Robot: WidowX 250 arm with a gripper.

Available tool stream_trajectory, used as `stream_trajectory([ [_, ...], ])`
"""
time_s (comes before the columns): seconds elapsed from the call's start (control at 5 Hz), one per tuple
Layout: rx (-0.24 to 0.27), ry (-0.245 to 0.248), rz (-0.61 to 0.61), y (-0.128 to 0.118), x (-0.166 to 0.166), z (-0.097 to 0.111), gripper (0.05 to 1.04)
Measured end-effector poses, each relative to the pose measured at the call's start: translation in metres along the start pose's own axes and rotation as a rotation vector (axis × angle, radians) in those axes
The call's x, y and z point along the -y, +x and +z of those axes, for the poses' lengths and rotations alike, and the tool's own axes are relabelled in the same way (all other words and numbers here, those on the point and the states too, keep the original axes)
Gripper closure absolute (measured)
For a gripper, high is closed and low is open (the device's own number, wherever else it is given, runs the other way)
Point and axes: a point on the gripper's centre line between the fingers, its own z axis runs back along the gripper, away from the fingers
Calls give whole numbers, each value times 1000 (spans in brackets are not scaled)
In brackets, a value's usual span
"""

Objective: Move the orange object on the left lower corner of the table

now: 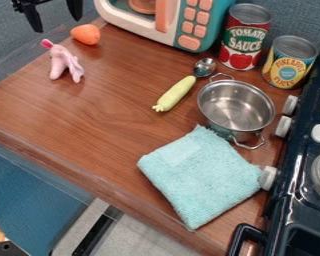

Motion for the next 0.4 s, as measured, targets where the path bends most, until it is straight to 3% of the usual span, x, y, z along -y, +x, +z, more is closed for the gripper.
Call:
stream_trajectory([
  [0.2,-28,19,4,-3,-2,-11,83],
  [0.4,-13,14,16,3,2,-13,83],
])
